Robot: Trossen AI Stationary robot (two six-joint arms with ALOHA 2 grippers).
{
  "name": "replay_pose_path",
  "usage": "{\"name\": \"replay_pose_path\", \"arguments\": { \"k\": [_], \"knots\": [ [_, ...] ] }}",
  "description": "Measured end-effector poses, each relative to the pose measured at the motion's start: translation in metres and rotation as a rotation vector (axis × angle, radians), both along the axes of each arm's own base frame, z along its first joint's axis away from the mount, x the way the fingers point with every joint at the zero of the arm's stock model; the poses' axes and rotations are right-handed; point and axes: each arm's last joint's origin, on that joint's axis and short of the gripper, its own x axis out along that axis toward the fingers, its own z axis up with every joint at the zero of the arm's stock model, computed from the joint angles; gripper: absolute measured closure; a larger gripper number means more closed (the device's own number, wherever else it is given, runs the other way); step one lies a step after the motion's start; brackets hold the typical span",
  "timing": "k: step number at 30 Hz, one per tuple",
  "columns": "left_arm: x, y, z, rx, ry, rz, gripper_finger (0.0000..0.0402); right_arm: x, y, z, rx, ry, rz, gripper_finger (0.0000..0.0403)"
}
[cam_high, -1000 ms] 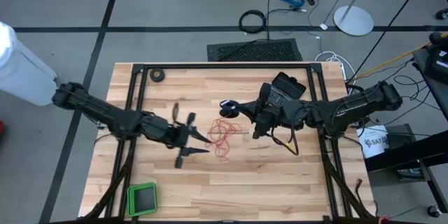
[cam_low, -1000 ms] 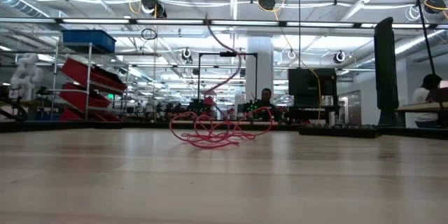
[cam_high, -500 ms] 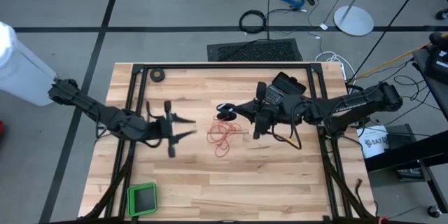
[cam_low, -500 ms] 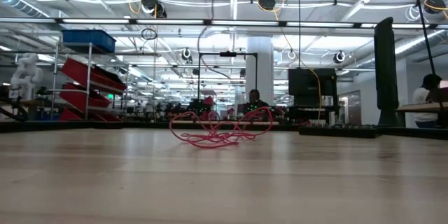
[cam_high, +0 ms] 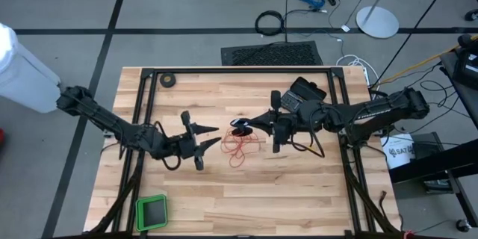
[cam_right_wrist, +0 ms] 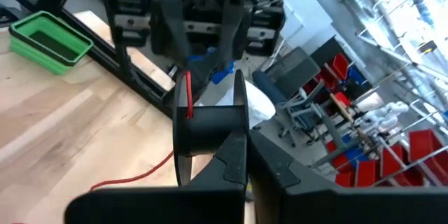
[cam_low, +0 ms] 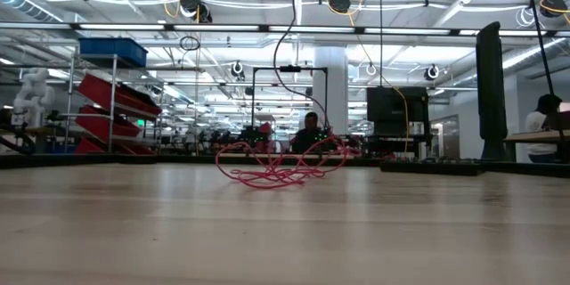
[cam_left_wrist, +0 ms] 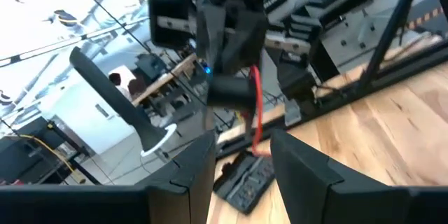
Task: Coil cords
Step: Coil the red wire into the spool
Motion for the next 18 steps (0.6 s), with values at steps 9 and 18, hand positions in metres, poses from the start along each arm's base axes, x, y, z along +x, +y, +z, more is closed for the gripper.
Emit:
{"name": "replay_pose_path", "arguments": {
  "k": [9, 18],
  "knots": [
    [0.0014, -0.0005, 0.0029, -0.103, -0.055, -0.102, 0.0256, 0.0004, 0.0000, -0.0021, 0.057, 0.015, -0.009, 0.0403],
    [0.0019, -0.0032, 0.0037, -0.145, -0.069, -0.209, 0.0256, 0.0006, -0.0003, -0.0014, 0.083, 0.004, -0.023, 0.0403]
  ]
}}
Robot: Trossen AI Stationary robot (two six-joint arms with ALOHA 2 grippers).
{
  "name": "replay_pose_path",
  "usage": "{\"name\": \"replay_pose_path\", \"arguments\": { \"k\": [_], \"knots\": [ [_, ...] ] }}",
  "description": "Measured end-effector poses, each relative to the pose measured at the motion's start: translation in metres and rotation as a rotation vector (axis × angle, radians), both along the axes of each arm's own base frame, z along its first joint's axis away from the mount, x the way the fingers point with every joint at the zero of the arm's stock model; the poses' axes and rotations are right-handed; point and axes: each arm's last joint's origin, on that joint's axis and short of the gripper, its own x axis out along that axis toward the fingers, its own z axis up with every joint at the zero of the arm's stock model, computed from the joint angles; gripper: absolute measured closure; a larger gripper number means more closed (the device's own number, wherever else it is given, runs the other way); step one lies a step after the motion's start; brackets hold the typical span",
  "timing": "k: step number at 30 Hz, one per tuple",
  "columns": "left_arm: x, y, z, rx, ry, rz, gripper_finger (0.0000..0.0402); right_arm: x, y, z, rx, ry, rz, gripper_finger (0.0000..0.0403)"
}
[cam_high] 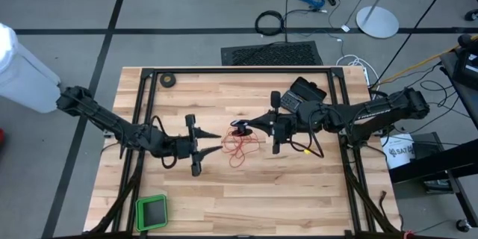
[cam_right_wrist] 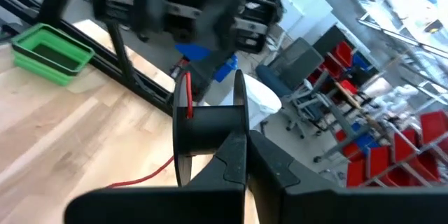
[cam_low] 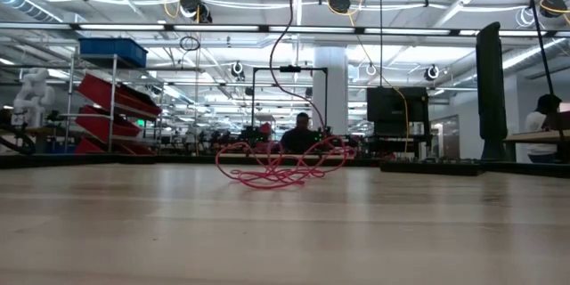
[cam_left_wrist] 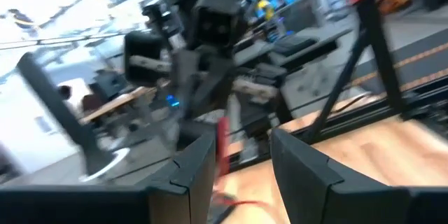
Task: Coil cords
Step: Coil the red wire into the spool
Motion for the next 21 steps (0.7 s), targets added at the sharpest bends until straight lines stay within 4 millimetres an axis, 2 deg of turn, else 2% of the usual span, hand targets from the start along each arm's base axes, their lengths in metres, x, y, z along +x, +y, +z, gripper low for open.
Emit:
{"name": "replay_pose_path", "arguments": {
  "k": [3, 14, 21],
  "knots": [
    [0.004, 0.000, -0.001, -0.011, -0.020, -0.051, 0.0256, 0.000, -0.001, 0.000, -0.007, -0.003, -0.035, 0.0403],
    [0.033, 0.008, -0.025, -0.027, 0.003, 0.024, 0.0256, 0.000, -0.003, 0.000, -0.008, -0.001, -0.044, 0.0403],
    [0.037, 0.011, -0.026, -0.037, -0.015, 0.101, 0.0256, 0.000, -0.003, -0.001, -0.009, 0.005, -0.043, 0.0403]
  ]
}}
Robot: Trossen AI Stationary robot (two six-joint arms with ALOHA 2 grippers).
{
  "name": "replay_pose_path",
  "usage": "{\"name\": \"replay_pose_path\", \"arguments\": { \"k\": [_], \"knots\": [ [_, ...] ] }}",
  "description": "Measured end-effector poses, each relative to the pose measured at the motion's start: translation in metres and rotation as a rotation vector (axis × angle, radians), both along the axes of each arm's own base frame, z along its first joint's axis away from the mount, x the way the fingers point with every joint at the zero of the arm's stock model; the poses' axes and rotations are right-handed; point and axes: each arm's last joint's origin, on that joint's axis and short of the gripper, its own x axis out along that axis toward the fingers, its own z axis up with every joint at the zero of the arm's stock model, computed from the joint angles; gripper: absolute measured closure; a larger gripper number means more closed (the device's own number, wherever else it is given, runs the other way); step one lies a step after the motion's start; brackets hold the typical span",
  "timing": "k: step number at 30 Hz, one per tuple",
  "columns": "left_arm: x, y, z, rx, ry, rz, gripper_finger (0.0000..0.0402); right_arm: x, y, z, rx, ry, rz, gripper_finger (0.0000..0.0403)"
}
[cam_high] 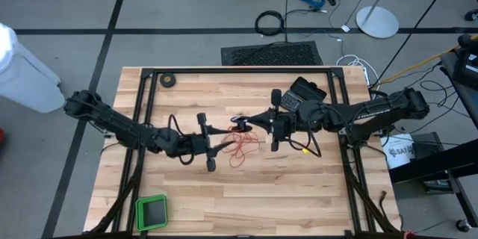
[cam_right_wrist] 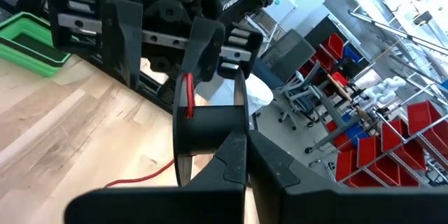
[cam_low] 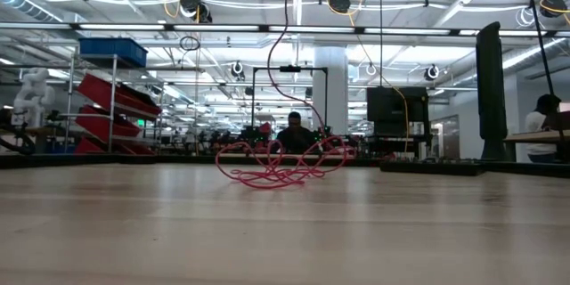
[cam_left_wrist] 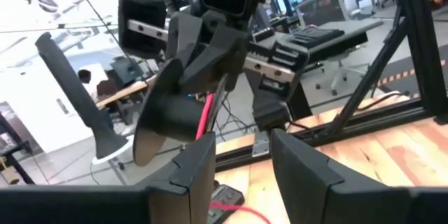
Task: Coil cords
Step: Coil the red wire into the spool
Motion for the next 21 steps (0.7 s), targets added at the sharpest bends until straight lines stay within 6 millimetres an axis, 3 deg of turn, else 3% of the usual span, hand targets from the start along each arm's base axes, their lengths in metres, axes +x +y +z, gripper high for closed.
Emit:
{"name": "replay_pose_path", "arguments": {
  "k": [21],
  "knots": [
    [-0.0011, -0.0010, 0.0004, 0.020, 0.003, 0.047, 0.0256, -0.0002, 0.0003, -0.0018, 0.005, 0.018, 0.000, 0.0403]
  ]
}}
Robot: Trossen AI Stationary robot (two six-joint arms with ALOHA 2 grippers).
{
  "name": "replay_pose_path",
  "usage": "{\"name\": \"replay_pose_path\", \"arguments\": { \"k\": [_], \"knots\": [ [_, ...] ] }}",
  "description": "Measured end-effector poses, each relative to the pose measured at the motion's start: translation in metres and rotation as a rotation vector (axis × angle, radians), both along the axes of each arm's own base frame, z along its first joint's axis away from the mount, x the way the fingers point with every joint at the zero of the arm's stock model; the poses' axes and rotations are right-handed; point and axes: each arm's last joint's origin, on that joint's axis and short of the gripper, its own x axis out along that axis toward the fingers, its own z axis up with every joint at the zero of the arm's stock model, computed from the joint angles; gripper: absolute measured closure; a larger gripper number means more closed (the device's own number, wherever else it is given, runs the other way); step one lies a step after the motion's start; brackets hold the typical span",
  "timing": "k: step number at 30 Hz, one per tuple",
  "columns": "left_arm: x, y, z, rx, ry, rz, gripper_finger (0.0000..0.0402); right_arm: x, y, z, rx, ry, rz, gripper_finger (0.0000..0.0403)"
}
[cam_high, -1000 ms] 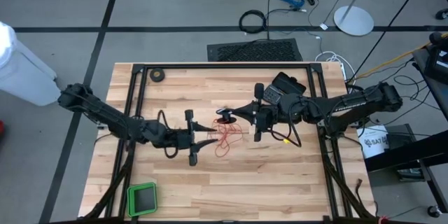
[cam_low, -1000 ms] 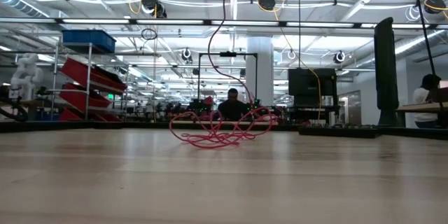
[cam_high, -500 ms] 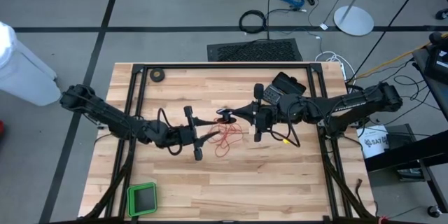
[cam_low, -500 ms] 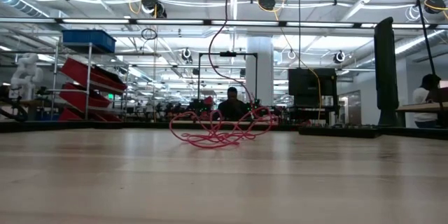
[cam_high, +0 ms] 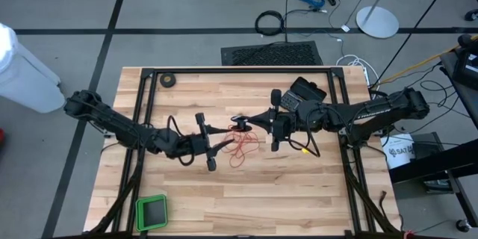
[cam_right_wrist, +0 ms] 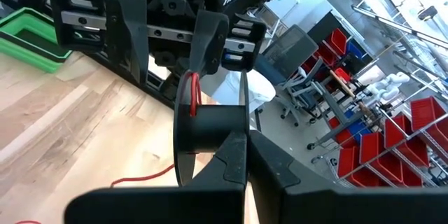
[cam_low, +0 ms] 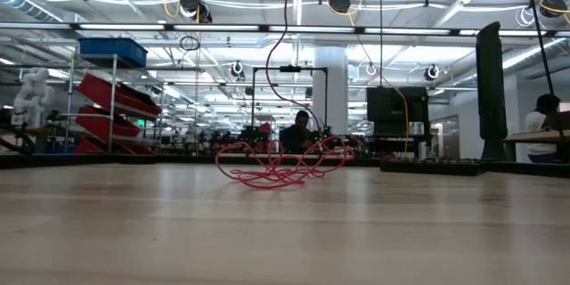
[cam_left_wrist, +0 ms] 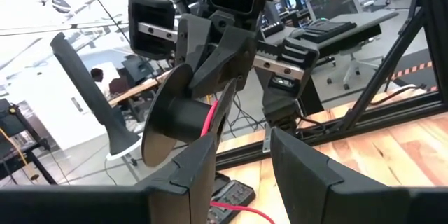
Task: Coil cords
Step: Coil the red wire into the spool
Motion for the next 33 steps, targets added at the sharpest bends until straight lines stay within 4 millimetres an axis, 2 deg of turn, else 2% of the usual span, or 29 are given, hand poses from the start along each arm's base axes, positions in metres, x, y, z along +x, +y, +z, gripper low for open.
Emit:
{"name": "replay_pose_path", "arguments": {
  "k": [22, 26, 33],
  "knots": [
    [-0.002, -0.002, 0.000, 0.000, 0.015, 0.016, 0.0256, 0.000, 0.000, -0.002, 0.004, 0.015, 0.001, 0.0403],
    [-0.001, 0.003, -0.007, 0.008, 0.084, 0.114, 0.0256, 0.000, 0.000, -0.003, 0.003, 0.026, 0.000, 0.0403],
    [0.002, 0.011, -0.009, -0.017, 0.092, 0.145, 0.0256, 0.000, 0.000, -0.003, 0.003, 0.027, 0.000, 0.0403]
  ]
}}
